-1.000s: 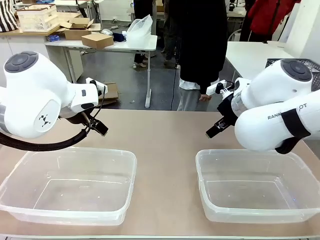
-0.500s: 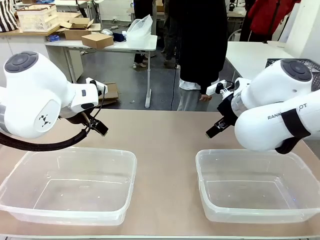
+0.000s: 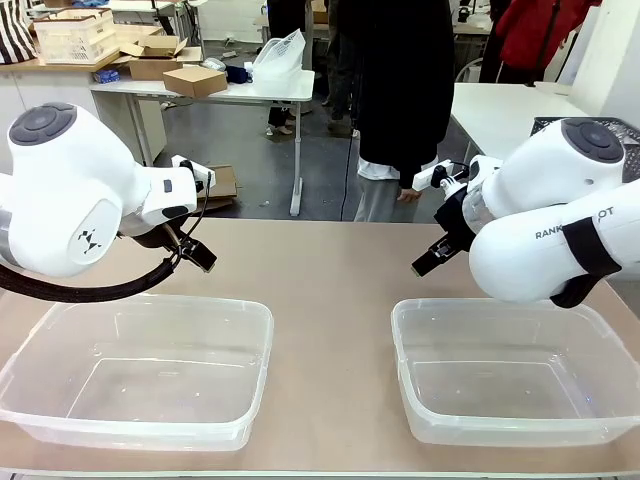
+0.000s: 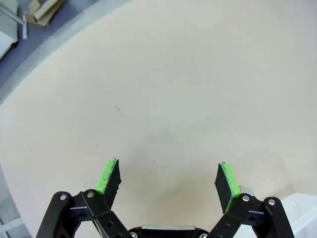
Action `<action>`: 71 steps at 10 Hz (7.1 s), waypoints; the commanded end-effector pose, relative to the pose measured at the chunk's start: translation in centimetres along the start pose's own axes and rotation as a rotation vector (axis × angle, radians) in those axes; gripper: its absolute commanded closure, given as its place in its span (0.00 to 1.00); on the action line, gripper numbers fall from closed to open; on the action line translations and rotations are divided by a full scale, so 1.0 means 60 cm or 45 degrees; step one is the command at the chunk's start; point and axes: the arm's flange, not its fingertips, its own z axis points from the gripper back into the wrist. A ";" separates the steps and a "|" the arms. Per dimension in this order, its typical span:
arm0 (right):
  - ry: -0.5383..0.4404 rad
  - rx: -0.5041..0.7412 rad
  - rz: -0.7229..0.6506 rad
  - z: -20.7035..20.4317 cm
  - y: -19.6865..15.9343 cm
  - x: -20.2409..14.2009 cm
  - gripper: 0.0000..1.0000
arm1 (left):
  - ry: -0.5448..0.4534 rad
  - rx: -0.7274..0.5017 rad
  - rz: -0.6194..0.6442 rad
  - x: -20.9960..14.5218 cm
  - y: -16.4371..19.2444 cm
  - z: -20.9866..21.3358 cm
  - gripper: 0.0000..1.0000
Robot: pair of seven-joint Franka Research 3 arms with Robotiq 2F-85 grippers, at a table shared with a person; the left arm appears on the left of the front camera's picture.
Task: Sort the waste into each basket.
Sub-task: Pick up the Organizing box on the left side of the table and lift it.
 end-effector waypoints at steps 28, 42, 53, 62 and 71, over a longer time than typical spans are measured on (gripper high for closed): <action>-0.718 0.889 -1.312 0.577 -0.266 -0.256 0.00 | -0.909 -1.363 0.557 -0.256 0.354 0.451 0.00; -0.718 0.889 -1.312 0.577 -0.266 -0.256 0.00 | -0.909 -1.363 0.557 -0.256 0.354 0.451 0.00; 0.296 0.923 -0.912 0.386 0.158 0.081 0.00 | -0.301 -0.658 0.303 -0.302 0.255 0.489 0.00; 0.400 0.941 -0.797 0.333 0.257 0.069 0.00 | -0.191 -0.631 0.229 -0.312 0.233 0.454 0.00; 0.965 0.649 -0.887 0.094 0.454 0.163 0.00 | 0.466 -0.552 0.235 -0.338 0.060 0.209 0.00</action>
